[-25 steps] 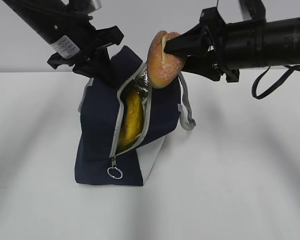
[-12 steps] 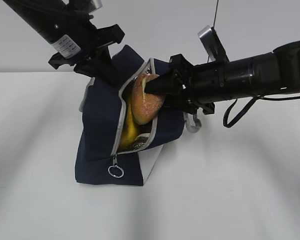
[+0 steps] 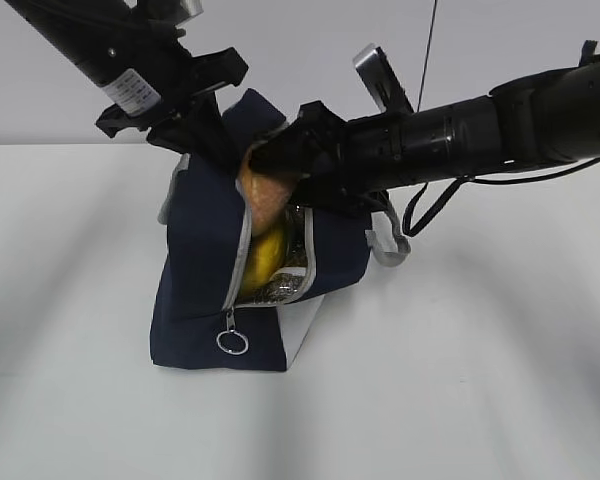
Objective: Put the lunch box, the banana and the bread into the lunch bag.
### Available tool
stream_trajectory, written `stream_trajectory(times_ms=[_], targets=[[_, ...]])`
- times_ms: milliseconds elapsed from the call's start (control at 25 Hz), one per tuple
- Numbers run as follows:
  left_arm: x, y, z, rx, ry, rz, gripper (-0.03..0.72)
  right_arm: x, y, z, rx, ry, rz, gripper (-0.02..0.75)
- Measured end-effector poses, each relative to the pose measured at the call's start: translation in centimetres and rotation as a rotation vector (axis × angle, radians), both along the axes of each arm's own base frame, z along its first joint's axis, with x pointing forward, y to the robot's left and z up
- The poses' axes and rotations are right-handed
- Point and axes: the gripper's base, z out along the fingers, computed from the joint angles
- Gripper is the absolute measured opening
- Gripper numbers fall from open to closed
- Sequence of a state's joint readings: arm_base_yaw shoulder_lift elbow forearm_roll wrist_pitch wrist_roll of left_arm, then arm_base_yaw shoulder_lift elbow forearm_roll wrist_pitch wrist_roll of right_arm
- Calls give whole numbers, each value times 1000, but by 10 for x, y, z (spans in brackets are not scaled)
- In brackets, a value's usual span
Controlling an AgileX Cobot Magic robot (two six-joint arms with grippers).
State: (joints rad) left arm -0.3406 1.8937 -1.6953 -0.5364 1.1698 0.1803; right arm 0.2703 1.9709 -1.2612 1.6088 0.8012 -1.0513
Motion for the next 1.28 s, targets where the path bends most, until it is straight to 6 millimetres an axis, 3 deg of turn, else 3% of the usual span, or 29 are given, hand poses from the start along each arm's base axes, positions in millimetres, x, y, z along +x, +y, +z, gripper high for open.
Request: stream_trajectory(times_ms=[160, 440, 640, 960, 1280], targets=[[0, 0, 0, -1, 0, 0, -3, 0, 1, 0, -11, -5, 16, 605], [0, 0, 0, 0, -4, -9, -3, -1, -11, 1, -39, -21, 52, 609], [0, 0, 0, -1, -6, -11, -3, 1, -33, 23, -42, -78, 14, 606], [0, 0, 0, -2, -7, -11, -3, -8, -41, 47, -151, -173, 56, 594], [0, 0, 0, -2, -7, -12, -3, -9, -50, 40, -331, -124, 41, 593]])
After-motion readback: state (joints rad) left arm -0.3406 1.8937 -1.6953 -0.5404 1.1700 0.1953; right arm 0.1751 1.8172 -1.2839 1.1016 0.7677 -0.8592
